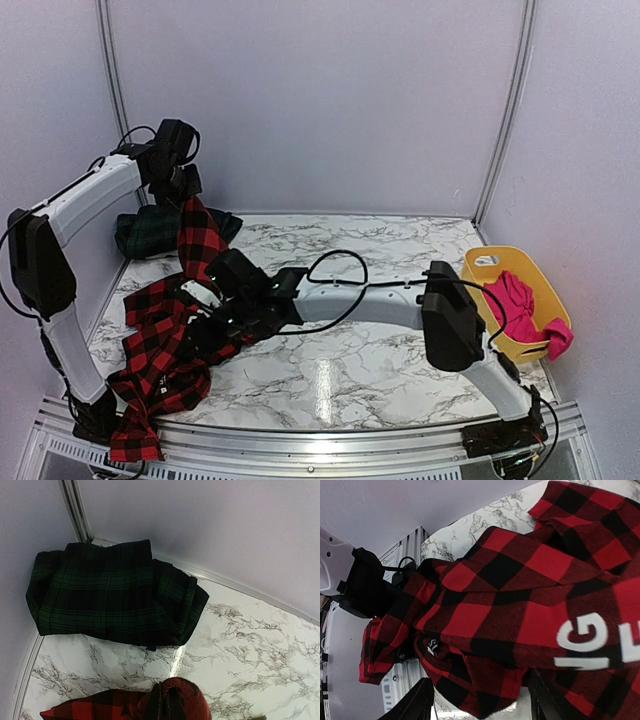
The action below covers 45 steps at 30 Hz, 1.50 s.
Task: Fold and stack the mixed laundry pile
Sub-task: Pick up the crumpled T-shirt from the center of the board.
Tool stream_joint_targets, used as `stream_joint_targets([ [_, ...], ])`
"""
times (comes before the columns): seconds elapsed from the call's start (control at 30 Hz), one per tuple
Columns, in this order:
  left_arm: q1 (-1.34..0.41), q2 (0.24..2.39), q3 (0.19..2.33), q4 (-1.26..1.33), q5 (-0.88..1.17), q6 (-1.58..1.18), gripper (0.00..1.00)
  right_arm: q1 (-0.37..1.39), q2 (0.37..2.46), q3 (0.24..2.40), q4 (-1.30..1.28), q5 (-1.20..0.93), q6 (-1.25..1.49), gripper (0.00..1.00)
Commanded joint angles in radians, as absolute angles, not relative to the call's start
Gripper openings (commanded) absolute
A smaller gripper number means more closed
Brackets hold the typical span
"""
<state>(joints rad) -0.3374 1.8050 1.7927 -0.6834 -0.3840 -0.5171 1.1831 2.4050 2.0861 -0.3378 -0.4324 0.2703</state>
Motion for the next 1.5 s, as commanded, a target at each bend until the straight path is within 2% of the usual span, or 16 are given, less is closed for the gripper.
stream_joint_targets([
  [0.0, -0.329, 1.737, 1.738, -0.721, -0.369, -0.528, 0.00, 1.234, 2.519, 2.249, -0.445, -0.394, 0.234, 0.64],
  [0.17, -0.321, 1.716, 1.715, -0.721, -0.354, -0.519, 0.00, 1.255, 2.603, 2.277, -0.508, -0.300, 0.218, 0.65],
  [0.27, -0.321, 1.708, 1.705, -0.721, -0.350, -0.516, 0.00, 1.252, 2.614, 2.270, -0.561, -0.205, 0.199, 0.57],
  [0.3, -0.319, 1.705, 1.702, -0.721, -0.351, -0.515, 0.00, 1.251, 2.612, 2.265, -0.580, -0.177, 0.196, 0.46],
  [0.4, -0.319, 1.699, 1.698, -0.720, -0.346, -0.514, 0.00, 1.229, 2.549, 2.170, -0.610, -0.135, 0.204, 0.01],
  [0.43, -0.319, 1.698, 1.697, -0.720, -0.343, -0.514, 0.00, 1.217, 2.485, 2.084, -0.609, -0.121, 0.215, 0.00],
  [0.57, -0.319, 1.664, 1.665, -0.722, -0.352, -0.506, 0.00, 1.139, 2.198, 1.688, -0.551, -0.075, 0.235, 0.00],
  [0.67, -0.316, 1.617, 1.594, -0.723, -0.376, -0.495, 0.00, 1.021, 1.970, 1.385, -0.490, -0.063, 0.234, 0.00],
  [0.73, -0.316, 1.588, 1.537, -0.725, -0.377, -0.495, 0.00, 0.918, 1.882, 1.258, -0.466, -0.075, 0.195, 0.00],
  [0.8, -0.316, 1.568, 1.479, -0.723, -0.360, -0.503, 0.00, 0.811, 1.865, 1.227, -0.495, -0.054, 0.150, 0.01],
  [0.9, -0.316, 1.555, 1.401, -0.724, -0.349, -0.520, 0.00, 0.672, 1.902, 1.295, -0.561, -0.007, 0.117, 0.13],
  [1.03, -0.314, 1.542, 1.353, -0.721, -0.344, -0.535, 0.00, 0.633, 1.843, 1.374, -0.629, 0.014, 0.112, 0.42],
  [1.13, -0.314, 1.548, 1.360, -0.718, -0.342, -0.528, 0.00, 0.701, 1.705, 1.343, -0.609, 0.013, 0.113, 0.54],
  [1.2, -0.313, 1.559, 1.373, -0.717, -0.334, -0.525, 0.00, 0.749, 1.645, 1.329, -0.616, 0.030, 0.140, 0.57],
  [1.37, -0.313, 1.579, 1.402, -0.715, -0.318, -0.523, 0.00, 0.869, 1.554, 1.248, -0.577, -0.025, 0.302, 0.55],
  [1.47, -0.313, 1.588, 1.409, -0.713, -0.306, -0.520, 0.00, 0.968, 1.576, 1.223, -0.533, -0.040, 0.409, 0.55],
])
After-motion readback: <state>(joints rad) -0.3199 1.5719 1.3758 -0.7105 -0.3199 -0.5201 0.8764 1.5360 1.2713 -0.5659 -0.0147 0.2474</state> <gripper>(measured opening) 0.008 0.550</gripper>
